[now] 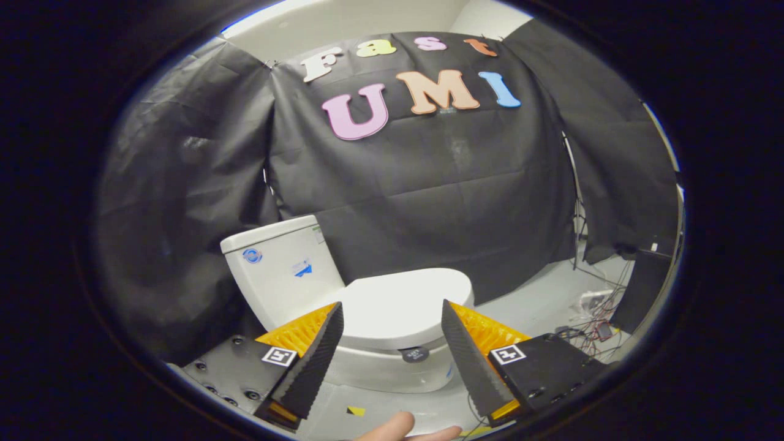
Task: Open the toilet lid.
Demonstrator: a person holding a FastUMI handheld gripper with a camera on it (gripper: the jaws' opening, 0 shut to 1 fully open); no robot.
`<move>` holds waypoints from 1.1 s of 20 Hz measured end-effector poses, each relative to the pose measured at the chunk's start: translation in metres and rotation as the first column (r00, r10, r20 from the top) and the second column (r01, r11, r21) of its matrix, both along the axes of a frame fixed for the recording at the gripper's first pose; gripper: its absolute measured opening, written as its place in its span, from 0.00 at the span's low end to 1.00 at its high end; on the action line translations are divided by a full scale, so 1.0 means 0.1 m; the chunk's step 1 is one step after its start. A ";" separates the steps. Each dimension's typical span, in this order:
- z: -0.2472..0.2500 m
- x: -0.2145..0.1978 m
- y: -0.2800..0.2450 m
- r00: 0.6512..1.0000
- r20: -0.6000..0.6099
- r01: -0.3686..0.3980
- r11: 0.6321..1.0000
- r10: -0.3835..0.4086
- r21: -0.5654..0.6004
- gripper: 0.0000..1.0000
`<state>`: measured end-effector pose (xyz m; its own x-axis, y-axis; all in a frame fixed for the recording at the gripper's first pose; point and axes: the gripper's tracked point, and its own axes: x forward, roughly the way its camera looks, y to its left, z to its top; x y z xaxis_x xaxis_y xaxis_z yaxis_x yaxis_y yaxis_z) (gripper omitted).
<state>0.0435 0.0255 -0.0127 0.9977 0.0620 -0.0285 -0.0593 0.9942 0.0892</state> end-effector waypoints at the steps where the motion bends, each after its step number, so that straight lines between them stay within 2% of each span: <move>1: -0.08 0.05 0.02 1.000 -0.014 -0.005 1.000 0.005 0.025 0.99; 5: -0.47 0.24 -0.01 0.996 -0.087 0.001 0.991 0.011 0.131 0.97; 9: -0.70 0.37 -0.01 0.994 -0.105 -0.014 0.967 0.042 0.255 0.97; 14: -0.86 0.46 -0.21 0.997 -0.076 0.040 0.925 -0.012 0.378 0.97; 19: -1.02 0.55 -0.34 0.998 -0.058 0.062 0.836 -0.035 0.546 0.98; 22: -1.28 0.60 -0.32 0.992 -0.119 0.097 0.822 -0.036 0.561 0.98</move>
